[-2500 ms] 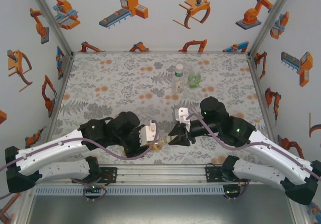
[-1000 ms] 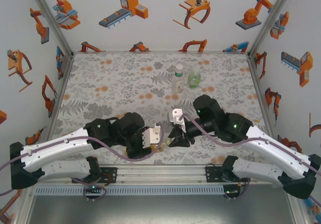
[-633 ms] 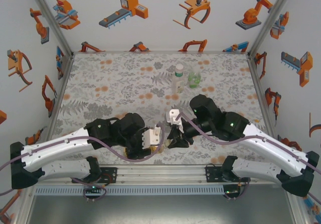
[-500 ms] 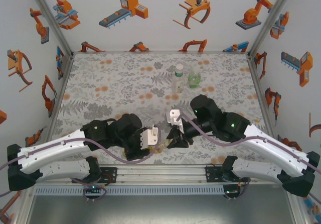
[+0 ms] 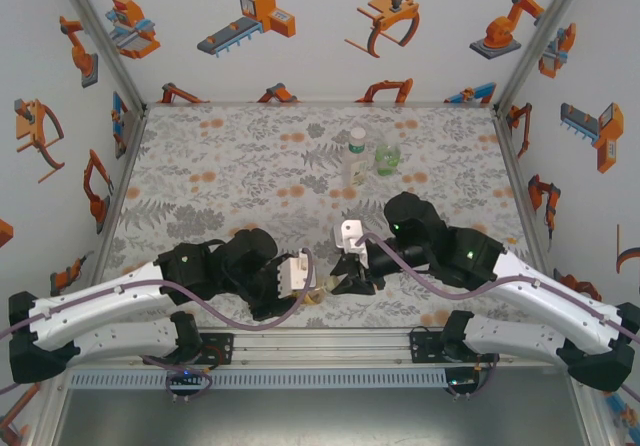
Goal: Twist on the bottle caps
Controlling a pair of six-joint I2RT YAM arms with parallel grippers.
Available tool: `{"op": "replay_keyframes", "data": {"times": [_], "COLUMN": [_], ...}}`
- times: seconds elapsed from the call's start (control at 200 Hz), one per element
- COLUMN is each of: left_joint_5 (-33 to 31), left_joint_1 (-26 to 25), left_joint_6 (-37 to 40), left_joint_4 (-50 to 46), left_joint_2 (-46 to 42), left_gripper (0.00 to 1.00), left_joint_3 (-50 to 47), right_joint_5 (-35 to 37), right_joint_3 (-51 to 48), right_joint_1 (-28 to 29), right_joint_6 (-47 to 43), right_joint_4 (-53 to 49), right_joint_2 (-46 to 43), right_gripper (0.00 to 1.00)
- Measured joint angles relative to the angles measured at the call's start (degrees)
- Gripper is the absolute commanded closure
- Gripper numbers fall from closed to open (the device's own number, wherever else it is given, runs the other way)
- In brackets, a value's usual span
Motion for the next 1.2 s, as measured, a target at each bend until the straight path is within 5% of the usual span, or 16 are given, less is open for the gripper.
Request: {"op": "replay_keyframes", "data": {"times": [0.36, 1.202], "left_joint_5": [-0.61, -3.02], "left_joint_1": [-0.04, -0.33], "left_joint_6": [-0.24, 0.94], "left_joint_4": [-0.81, -2.38], "left_joint_2": [1.25, 3.69], "left_gripper": [1.0, 1.0], "left_joint_3": [0.0, 0.09], "right_joint_5": [3.5, 18.73], "right_joint_3": [-0.02, -4.04], "right_joint_1": [0.22, 0.26], "right_joint_6": [12.15, 86.79], "right_joint_4": [-0.37, -4.74], "right_joint_2": [1.4, 1.51], "right_gripper": [1.0, 1.0]}}
